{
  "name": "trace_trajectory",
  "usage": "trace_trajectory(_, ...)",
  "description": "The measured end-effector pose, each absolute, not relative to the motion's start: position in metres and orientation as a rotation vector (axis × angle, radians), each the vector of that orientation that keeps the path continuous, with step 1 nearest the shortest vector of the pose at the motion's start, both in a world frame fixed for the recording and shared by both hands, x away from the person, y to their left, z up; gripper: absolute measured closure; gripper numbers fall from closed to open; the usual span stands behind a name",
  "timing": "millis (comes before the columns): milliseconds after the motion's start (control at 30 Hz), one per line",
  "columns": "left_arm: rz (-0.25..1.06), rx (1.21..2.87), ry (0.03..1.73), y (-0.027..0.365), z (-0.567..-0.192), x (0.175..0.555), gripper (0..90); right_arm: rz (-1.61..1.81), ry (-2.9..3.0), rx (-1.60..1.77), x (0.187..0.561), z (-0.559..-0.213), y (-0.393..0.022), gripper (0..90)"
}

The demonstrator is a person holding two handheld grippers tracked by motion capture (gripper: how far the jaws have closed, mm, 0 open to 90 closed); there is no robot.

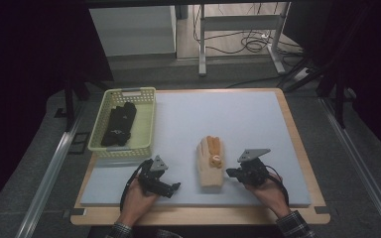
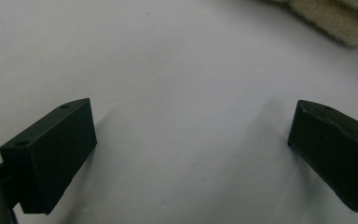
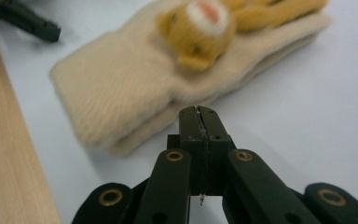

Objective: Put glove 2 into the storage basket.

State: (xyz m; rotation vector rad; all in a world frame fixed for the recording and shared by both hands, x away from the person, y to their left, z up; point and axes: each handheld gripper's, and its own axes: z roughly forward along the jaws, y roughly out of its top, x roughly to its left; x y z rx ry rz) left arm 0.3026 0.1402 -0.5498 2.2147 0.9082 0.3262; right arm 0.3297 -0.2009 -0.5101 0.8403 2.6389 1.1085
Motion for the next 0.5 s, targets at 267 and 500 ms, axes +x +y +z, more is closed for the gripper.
trace_trajectory(267,0.326,2.214,0.908,0.140,-0.550,0.303,1.1,1.122,2.686,0.799,0.320,-0.523,-0.197,88.4)
trace_trajectory(500,0.325,2.215,0.908,0.140,-0.550,0.303,1.1,1.133,2.710,0.767,0.318,-0.527,-0.183,88.3)
